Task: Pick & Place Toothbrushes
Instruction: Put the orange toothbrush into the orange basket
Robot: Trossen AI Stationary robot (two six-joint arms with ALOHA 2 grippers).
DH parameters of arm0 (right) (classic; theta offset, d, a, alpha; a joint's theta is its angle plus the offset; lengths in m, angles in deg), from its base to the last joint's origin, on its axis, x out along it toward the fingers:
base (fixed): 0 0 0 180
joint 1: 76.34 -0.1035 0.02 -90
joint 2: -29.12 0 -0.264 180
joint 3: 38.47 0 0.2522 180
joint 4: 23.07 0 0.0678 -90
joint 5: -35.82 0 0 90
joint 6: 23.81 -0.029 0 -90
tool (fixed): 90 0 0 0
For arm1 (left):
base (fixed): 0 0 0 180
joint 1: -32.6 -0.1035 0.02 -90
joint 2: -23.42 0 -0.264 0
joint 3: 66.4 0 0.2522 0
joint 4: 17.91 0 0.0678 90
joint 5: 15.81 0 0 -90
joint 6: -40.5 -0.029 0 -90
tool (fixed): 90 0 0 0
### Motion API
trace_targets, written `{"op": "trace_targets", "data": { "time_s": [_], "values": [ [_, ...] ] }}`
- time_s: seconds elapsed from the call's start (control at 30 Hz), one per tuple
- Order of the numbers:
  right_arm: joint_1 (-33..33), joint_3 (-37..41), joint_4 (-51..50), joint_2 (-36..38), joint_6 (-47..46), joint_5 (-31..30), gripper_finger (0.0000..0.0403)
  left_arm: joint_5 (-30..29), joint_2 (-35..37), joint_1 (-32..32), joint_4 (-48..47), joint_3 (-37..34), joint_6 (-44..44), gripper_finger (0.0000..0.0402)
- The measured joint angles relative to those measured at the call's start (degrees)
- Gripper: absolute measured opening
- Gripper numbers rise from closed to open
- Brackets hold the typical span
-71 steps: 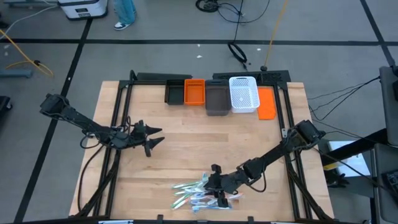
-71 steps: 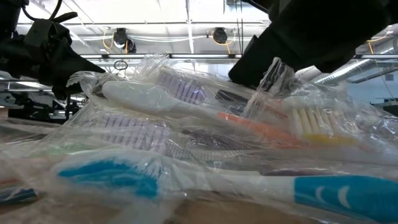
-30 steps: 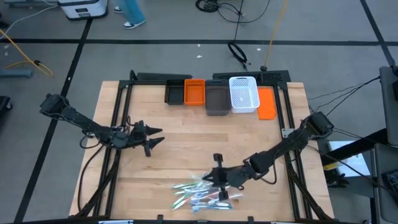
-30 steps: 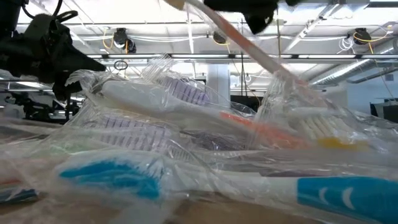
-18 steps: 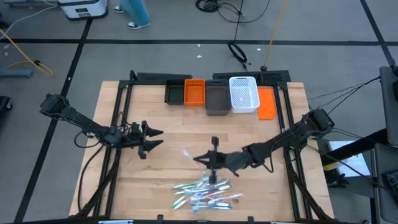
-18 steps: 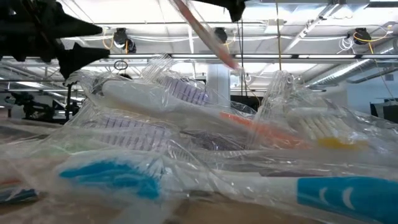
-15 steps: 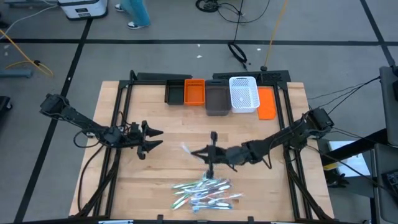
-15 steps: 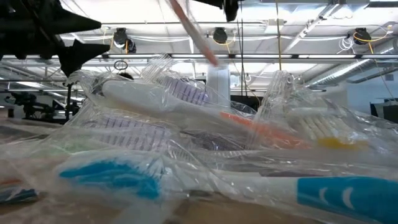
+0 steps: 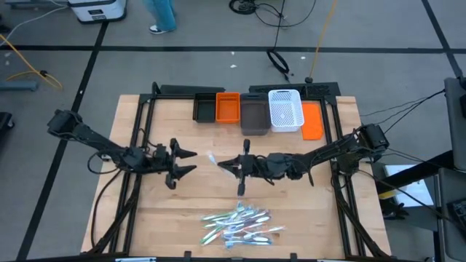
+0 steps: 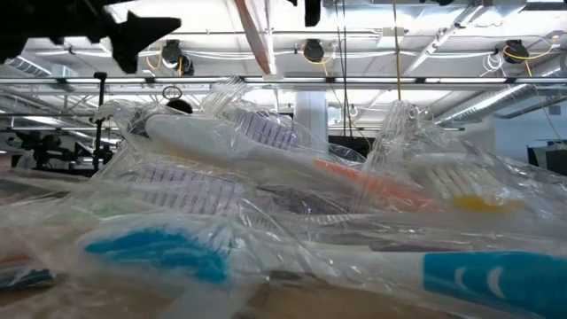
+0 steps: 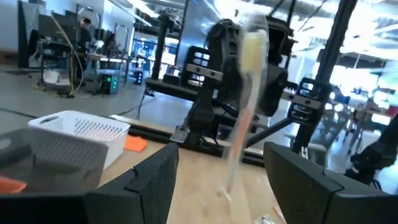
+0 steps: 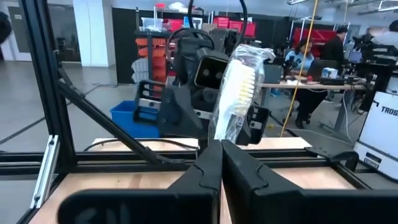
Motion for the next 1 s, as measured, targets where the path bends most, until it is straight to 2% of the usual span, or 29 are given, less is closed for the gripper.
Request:
{"op": "trace_targets", "data": {
  "time_s": [0.2,0.4,0.7,0.83,1.0],
  "values": [
    [-0.04,0.00,1.01,-0.01,1.37,-0.02,0.0000,0.95,-11.14,-3.00,-0.02,7.77,-2.73,0.0241],
    [-0.04,0.00,0.95,-0.03,2.39,-0.21,0.0000,5.74,-20.19,-5.24,-0.15,14.82,-3.88,0.0241],
    [-0.04,0.00,0.56,-0.02,3.03,-0.29,0.0000,6.71,-23.19,-5.99,-0.31,17.46,-4.72,0.0239],
    [-0.05,0.00,-0.20,-0.03,3.03,-0.79,0.0000,6.73,-23.16,-5.99,-0.33,17.46,-4.70,0.0199],
    [-0.04,0.00,-0.48,-0.03,3.05,-1.88,0.0000,6.71,-23.14,-5.99,-0.33,17.46,-4.94,0.0094]
  ]
}}
